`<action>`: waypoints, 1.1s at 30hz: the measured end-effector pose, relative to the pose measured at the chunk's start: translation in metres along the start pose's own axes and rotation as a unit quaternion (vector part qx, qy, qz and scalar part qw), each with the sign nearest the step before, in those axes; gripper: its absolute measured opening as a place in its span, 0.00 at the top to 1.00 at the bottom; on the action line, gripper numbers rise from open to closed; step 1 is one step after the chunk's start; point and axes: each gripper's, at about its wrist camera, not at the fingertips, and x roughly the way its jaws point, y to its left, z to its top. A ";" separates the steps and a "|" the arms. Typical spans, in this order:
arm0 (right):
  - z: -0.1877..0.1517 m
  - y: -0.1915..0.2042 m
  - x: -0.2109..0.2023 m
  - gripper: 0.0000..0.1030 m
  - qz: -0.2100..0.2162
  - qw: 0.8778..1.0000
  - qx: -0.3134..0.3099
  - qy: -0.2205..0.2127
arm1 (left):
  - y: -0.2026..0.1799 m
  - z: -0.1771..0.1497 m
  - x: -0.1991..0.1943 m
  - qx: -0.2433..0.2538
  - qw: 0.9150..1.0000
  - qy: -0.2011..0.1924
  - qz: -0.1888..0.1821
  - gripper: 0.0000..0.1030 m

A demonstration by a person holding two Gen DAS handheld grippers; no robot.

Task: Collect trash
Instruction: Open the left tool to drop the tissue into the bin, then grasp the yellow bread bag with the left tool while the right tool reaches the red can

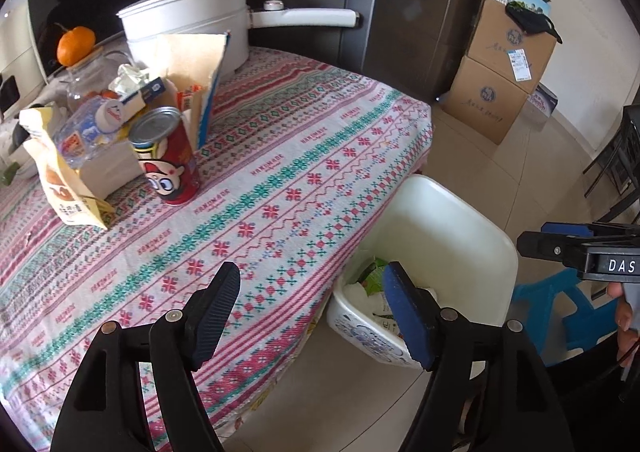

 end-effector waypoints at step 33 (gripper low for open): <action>0.057 0.191 0.059 0.10 0.024 0.981 -0.191 0.006 | 0.187 0.029 0.016 -0.168 0.970 -0.024 0.171 0.15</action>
